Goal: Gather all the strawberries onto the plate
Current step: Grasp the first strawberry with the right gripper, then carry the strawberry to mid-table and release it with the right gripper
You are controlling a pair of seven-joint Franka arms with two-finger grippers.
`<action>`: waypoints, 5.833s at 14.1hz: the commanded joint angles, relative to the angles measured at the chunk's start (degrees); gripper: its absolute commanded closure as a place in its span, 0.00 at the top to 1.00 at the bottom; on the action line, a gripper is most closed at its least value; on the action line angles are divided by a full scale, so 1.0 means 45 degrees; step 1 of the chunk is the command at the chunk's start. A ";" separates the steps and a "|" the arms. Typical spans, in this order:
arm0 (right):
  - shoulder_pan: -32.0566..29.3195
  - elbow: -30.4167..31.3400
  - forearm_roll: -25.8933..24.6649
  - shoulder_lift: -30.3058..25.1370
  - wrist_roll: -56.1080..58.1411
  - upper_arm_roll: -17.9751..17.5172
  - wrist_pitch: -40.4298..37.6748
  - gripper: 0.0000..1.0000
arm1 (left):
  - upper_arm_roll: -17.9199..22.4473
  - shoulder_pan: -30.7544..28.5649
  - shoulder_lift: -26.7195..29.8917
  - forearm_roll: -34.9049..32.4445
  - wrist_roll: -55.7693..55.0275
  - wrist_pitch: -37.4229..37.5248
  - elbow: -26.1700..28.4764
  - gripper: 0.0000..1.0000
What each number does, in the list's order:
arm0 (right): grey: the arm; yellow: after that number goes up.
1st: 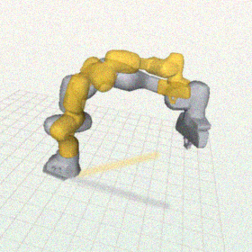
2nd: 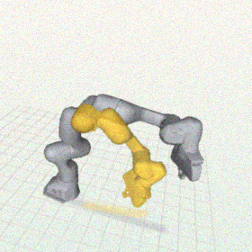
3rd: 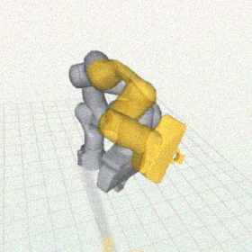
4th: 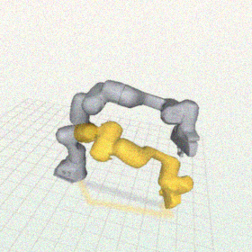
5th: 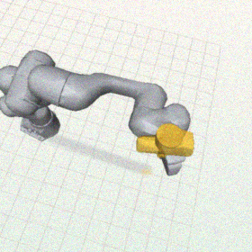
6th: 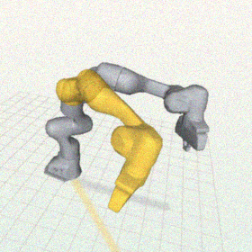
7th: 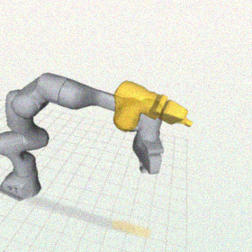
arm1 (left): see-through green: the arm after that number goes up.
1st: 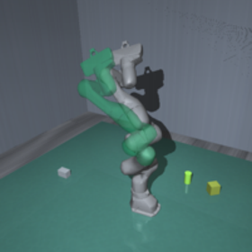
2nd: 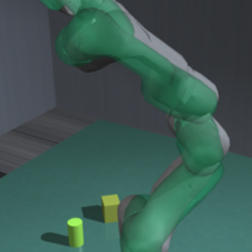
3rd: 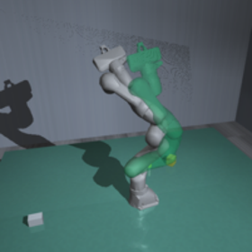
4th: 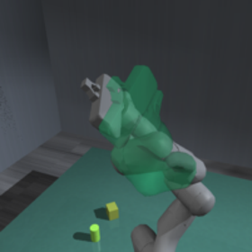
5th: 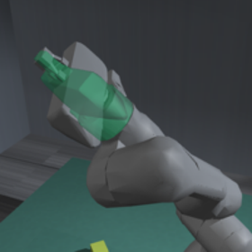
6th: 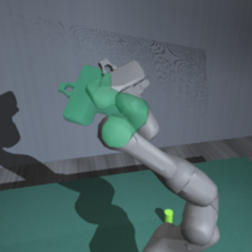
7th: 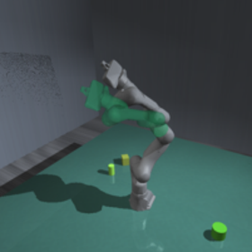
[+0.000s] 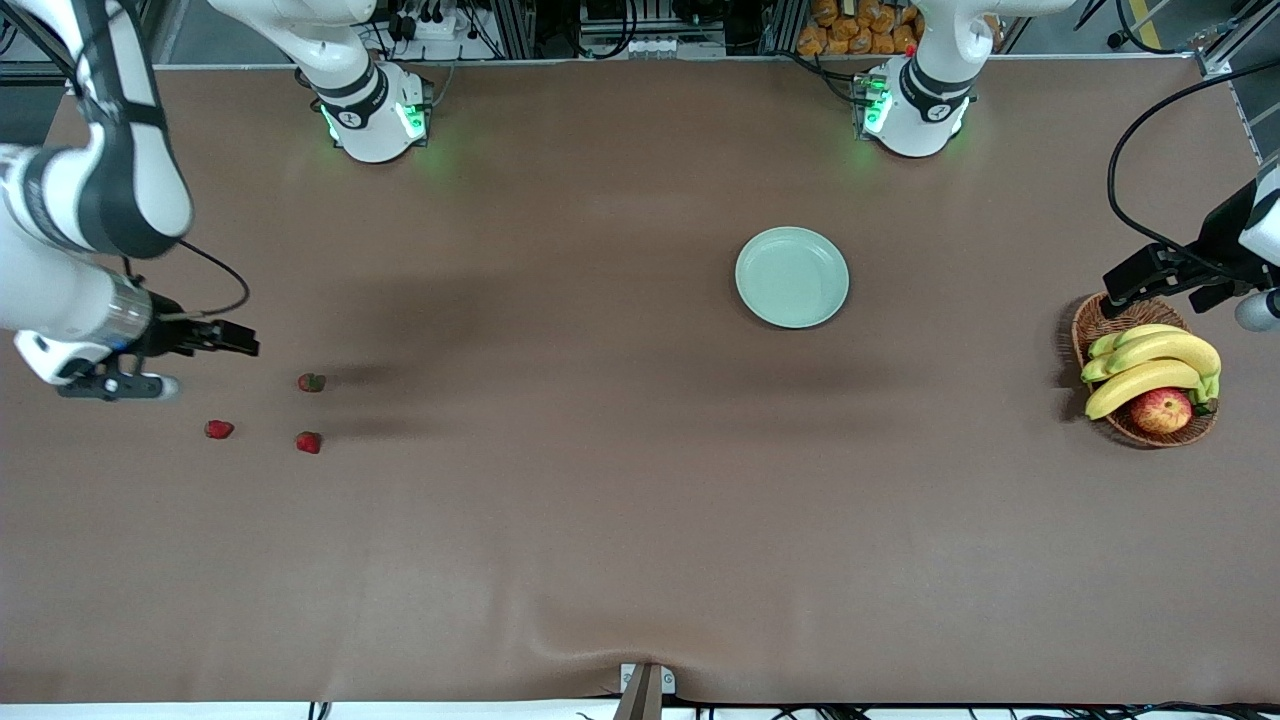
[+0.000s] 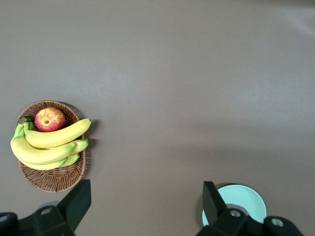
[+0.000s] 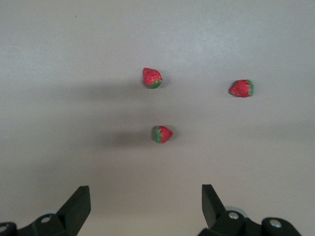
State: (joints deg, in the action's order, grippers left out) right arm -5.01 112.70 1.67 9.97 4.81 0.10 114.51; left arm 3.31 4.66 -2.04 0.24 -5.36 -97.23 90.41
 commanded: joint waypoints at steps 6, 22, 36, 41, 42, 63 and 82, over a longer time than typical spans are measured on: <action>-0.0039 0.0268 0.0156 0.2663 -0.0208 -0.0021 0.2422 1.00 | 0.0008 -0.0020 -0.0054 0.0317 0.0195 0.0045 -0.0150 1.00; -0.0234 0.1654 0.0156 0.3995 -0.0287 -0.0021 0.4534 1.00 | -0.0051 0.0155 -0.0093 0.0317 -0.0019 0.0064 -0.0111 1.00; -0.0332 0.1635 0.0156 0.3410 -0.0267 -0.0060 0.3773 0.00 | -0.0051 0.0234 -0.0151 0.0337 -0.0039 0.0064 -0.0072 1.00; 0.0855 0.1362 0.0156 0.2258 -0.0267 -0.0100 0.3439 0.00 | -0.0051 0.0214 -0.0288 0.0337 -0.0039 0.0064 -0.0091 1.00; 0.1266 0.1226 0.0156 0.2101 -0.0306 -0.0100 0.3439 0.00 | -0.0070 0.0214 -0.0288 0.0337 -0.0039 0.0064 -0.0092 1.00; 1.1229 -0.6061 0.2930 0.8152 -0.8976 -0.0236 0.6191 0.04 | -0.0149 0.0233 -0.0483 0.0357 0.0020 0.0084 -0.0053 1.00; 0.9748 -0.5184 0.2657 0.4719 -0.8865 0.1771 0.2952 1.00 | -0.0871 0.2183 -0.2688 0.1275 -0.1479 -0.0969 -0.0170 1.00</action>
State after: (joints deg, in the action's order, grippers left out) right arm 40.10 85.02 14.26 34.60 -37.01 6.07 128.69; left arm -0.76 11.48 -12.33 5.54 -8.75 -100.29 90.57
